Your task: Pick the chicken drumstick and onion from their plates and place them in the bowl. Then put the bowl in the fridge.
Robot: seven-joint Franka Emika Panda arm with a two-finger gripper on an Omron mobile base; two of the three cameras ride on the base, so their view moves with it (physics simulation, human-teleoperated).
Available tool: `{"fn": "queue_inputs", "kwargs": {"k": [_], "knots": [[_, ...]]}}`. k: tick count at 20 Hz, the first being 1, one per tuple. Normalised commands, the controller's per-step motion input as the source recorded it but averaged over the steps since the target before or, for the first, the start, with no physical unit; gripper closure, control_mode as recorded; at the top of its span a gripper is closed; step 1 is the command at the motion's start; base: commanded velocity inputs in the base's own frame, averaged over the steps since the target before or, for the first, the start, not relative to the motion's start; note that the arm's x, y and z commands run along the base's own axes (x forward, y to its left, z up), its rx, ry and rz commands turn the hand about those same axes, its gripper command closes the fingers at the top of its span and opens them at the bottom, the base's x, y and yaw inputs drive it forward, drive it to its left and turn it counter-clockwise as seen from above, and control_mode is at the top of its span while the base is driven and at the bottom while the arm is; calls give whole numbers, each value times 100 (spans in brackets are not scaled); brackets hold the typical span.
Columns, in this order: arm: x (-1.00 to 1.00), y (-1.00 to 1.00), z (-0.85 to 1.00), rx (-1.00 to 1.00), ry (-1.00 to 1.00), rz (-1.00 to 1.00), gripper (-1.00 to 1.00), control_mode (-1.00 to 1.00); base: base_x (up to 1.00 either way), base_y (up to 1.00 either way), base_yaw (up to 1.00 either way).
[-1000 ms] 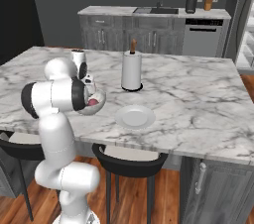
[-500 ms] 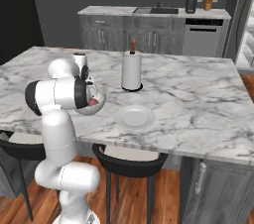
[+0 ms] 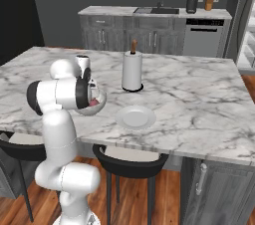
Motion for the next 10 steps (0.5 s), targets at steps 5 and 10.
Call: {"fn": "queue_inputs", "kwargs": {"k": [5, 10], "knots": [[0, -5, 0, 3, 0, 4, -100, -100, 0, 0, 0], [-6, -2, 13, 1, 0, 1, -100, -100, 0, 0, 0]]}}
